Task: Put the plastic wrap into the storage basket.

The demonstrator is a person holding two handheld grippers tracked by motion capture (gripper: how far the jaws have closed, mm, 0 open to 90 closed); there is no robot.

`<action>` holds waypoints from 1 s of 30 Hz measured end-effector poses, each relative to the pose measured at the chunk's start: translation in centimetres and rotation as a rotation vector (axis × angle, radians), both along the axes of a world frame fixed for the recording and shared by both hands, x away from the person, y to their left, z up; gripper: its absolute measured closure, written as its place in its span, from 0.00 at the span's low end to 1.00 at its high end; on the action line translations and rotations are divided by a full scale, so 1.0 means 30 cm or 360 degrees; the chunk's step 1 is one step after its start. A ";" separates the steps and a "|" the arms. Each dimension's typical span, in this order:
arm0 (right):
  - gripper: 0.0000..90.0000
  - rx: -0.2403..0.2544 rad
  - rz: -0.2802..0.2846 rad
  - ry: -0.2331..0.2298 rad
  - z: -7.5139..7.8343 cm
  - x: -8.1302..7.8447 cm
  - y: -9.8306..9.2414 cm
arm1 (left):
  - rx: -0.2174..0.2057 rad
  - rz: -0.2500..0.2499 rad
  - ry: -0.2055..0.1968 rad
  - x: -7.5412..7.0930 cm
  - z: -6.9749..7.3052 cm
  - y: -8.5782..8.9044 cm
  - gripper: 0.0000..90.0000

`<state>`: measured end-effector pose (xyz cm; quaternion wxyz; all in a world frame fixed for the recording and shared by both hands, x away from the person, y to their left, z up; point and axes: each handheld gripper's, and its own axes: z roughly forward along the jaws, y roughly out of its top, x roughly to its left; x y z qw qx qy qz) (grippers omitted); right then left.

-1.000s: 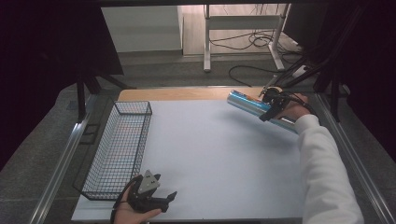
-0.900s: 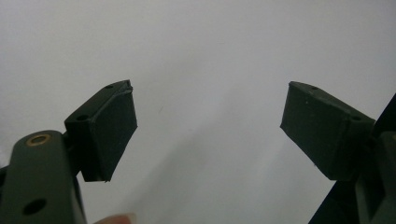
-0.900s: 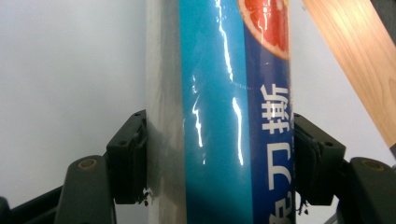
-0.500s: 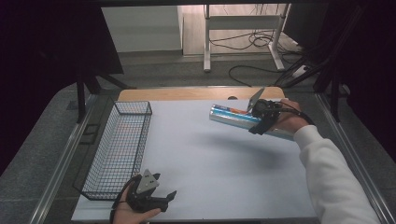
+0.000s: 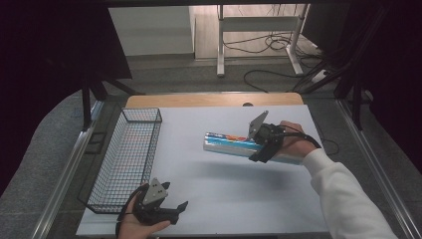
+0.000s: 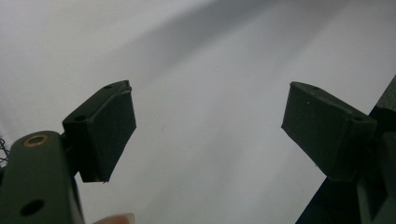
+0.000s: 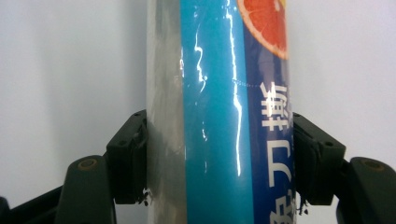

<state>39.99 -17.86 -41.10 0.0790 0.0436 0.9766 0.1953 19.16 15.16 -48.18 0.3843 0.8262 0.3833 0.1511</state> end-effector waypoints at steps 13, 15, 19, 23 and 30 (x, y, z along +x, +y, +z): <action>0.36 0.0507 -0.0412 0.0378 0.004 -0.094 0.050 | -0.0028 0.0004 0.0022 0.008 -0.008 0.002 0.19; 0.36 0.0590 -0.0520 0.0425 0.003 -0.110 0.065 | -0.0032 0.0003 0.0022 0.006 -0.007 0.002 0.19; 0.36 0.0715 -0.0643 0.0456 -0.002 -0.147 0.086 | -0.0062 0.0013 0.0022 0.003 -0.002 0.012 0.19; 0.36 0.0925 -0.0772 0.0557 -0.020 -0.192 0.094 | -0.0137 0.0044 0.0035 0.009 0.004 0.022 0.19; 0.36 0.1239 -0.0917 0.0720 -0.079 -0.265 0.084 | -0.0293 0.0094 0.0062 0.018 0.021 0.051 0.17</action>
